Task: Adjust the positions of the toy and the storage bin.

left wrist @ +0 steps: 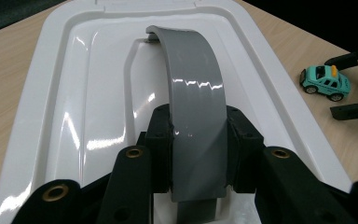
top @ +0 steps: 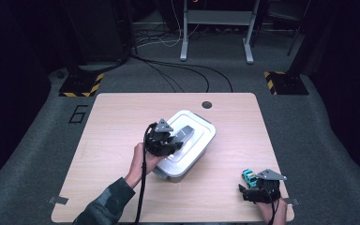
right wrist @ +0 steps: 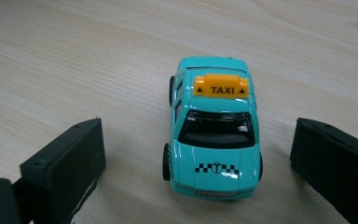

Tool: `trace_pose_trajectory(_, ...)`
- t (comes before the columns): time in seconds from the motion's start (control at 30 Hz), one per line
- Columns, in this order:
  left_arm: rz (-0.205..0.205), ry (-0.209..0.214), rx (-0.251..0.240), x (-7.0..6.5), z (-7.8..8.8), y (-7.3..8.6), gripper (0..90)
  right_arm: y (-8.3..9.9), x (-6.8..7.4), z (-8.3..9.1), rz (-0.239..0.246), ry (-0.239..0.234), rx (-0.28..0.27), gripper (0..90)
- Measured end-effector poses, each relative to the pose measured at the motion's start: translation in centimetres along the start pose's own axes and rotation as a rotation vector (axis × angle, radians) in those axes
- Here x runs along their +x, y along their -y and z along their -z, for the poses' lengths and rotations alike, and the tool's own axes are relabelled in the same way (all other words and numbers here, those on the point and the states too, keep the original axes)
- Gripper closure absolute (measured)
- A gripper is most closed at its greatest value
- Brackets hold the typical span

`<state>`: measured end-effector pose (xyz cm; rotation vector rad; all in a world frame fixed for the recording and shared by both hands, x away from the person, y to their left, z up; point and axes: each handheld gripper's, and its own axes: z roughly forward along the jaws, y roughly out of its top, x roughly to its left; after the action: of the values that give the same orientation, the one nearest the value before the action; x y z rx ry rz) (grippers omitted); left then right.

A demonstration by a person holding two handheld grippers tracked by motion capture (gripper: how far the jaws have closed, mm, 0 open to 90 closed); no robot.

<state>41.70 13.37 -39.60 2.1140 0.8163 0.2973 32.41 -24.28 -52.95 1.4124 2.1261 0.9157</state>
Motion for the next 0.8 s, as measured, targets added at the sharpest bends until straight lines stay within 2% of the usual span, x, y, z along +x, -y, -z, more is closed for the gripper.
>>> trace_pose_trajectory(0.03, -0.011, 0.005, -0.001, 0.0, 0.0, 0.0, 67.2, 0.0, 0.0, 0.0, 0.001, 0.000, 0.000, 2.8)
trace_pose_trajectory(0.3, -0.005, 0.032, -0.003, -1.0, 0.1, 0.3, 67.2, 0.0, 0.0, 0.0, -0.001, 0.000, 0.001, 2.8)
trace_pose_trajectory(0.33, -0.015, 0.031, -0.005, -1.1, 0.1, 0.3, 67.2, 0.0, 0.0, 0.0, -0.001, 0.000, 0.000, 2.8)
trace_pose_trajectory(0.6, -0.024, 0.054, -0.009, -2.4, 0.2, 0.5, 67.3, 0.0, 0.0, 0.0, -0.001, 0.001, 0.001, 2.8)
trace_pose_trajectory(0.8, -0.012, 0.076, -0.013, -3.0, 0.2, 0.6, 67.4, 0.0, 0.0, 0.0, 0.000, -0.002, 0.000, 2.7)
